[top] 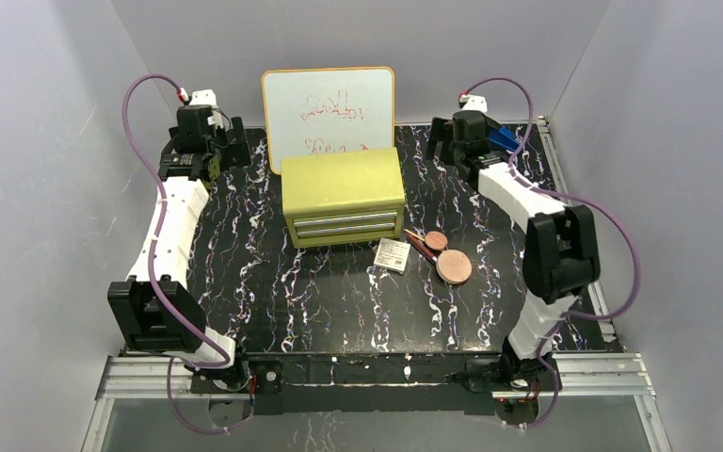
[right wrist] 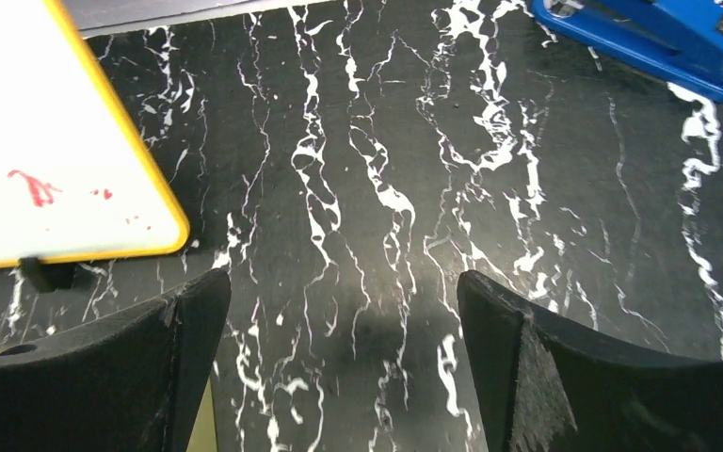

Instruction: Organize the makeup

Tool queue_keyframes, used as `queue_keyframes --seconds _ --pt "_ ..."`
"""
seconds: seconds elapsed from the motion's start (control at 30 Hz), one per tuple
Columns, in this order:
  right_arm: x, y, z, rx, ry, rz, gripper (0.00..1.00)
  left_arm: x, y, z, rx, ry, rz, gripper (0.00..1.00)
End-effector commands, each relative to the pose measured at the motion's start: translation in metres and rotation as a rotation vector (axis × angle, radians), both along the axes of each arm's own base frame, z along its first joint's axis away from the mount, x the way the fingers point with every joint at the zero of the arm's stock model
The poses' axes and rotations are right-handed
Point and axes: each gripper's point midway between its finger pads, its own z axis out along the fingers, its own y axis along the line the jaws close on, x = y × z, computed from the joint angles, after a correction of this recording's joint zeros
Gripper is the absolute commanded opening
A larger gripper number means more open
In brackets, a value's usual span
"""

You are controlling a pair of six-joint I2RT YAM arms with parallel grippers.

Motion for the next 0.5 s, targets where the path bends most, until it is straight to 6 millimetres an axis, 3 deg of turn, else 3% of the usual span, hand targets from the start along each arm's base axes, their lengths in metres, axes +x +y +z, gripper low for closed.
queue_keyframes --seconds 0.0,0.13,0.23,0.47 --pt "0.040 0.014 0.023 0.050 -0.087 -0.004 0.99 -0.001 0.002 0.019 -0.042 -0.057 0.019 0.98" --pt "0.057 0.037 0.002 0.053 -0.053 0.033 0.98 -0.001 0.003 0.019 -0.041 -0.055 0.023 0.98" --pt "0.066 0.063 -0.009 0.026 -0.048 0.076 0.99 -0.003 0.017 0.020 -0.034 -0.058 0.056 0.98" --pt "0.057 0.130 -0.022 -0.019 -0.032 0.165 0.99 0.000 0.019 0.024 -0.025 -0.057 0.061 0.98"
